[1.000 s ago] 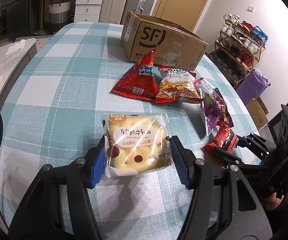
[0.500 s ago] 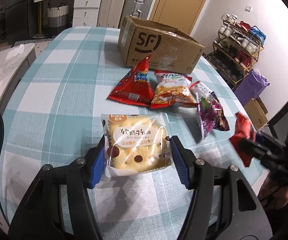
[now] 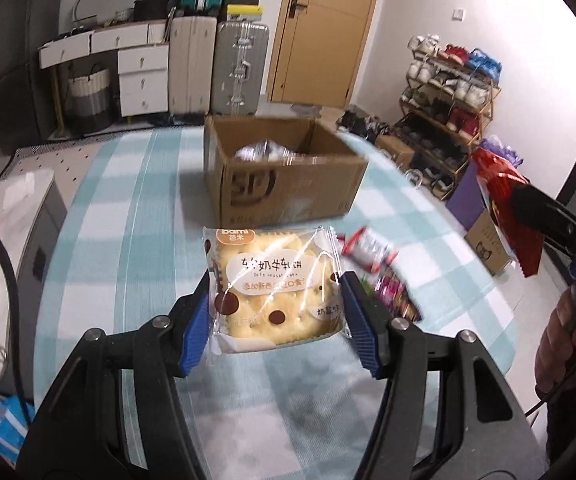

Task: Organize snacks
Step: 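Carry the cake pack and red wafer bar over the SF box with both tools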

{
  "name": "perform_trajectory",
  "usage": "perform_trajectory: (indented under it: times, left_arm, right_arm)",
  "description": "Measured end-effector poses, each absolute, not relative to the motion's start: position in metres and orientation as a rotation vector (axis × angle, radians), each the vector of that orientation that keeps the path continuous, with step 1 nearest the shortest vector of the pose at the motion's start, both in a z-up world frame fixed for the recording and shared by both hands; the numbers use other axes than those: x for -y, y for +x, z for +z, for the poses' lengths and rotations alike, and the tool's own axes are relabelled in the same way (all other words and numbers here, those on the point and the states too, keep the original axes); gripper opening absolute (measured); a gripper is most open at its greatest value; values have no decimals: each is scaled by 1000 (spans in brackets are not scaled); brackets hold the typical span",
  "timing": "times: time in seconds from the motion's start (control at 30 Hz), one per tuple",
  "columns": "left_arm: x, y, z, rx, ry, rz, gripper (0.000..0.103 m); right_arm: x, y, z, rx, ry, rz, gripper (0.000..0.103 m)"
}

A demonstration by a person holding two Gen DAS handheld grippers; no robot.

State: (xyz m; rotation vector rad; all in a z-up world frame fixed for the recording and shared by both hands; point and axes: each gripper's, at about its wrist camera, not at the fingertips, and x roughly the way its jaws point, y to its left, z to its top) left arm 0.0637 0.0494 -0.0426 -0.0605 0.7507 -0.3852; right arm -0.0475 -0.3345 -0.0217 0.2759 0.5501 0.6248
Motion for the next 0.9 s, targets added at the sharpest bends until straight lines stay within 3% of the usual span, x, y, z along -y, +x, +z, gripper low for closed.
perform_trajectory:
  times: [0.57,0.9]
  left_arm:
    - [-26,188,65,-698,-72,-405,58]
    - [9,288,70,-744,-41,-370,58]
  right_arm:
    - [345,75,87,-485,344,624,51]
    - [333,165,81,-553,312,548,51]
